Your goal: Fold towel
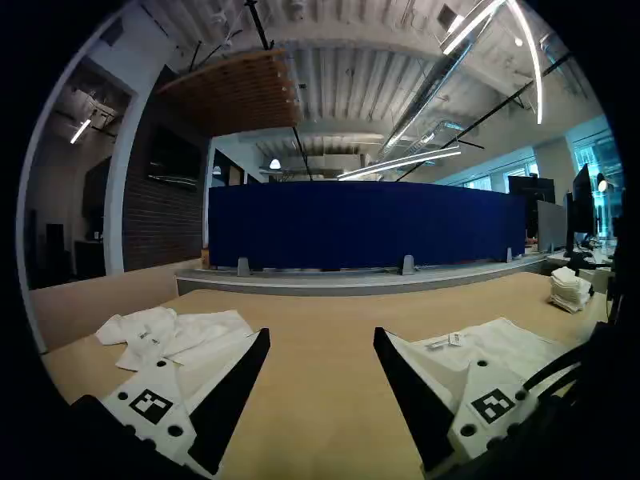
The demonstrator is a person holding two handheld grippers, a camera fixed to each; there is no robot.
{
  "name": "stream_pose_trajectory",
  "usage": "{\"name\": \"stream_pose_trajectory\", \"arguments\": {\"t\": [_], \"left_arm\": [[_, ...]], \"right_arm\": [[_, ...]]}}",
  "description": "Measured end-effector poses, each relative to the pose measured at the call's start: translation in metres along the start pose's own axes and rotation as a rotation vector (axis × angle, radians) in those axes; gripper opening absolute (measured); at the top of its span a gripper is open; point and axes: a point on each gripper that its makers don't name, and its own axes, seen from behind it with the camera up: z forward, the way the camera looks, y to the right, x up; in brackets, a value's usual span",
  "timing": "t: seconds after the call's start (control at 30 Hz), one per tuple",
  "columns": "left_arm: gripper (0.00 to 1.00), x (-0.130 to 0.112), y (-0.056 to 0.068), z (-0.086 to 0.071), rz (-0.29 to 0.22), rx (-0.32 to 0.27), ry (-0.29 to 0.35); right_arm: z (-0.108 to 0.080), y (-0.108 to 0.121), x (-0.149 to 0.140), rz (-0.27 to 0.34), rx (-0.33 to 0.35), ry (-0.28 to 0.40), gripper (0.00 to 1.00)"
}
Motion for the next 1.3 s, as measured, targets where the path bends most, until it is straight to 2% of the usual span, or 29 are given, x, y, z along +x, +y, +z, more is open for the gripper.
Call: {"name": "stream_pose_trajectory", "arguments": {"t": [1.07, 1.3], "left_arm": [[0.96, -0.0005, 0.0006, -0.0004, 0.002, 0.000, -0.001], [0.96, -0.0015, -0.0037, 0.0007, 0.004, 0.011, -0.004]], "right_arm": [[-0.0002, -0.0001, 0.0013, -0.002, 0.005, -0.001, 1.00], [-0.0005, 0.0024, 0.0025, -0.008, -0.008, -0.006, 1.00]]}}
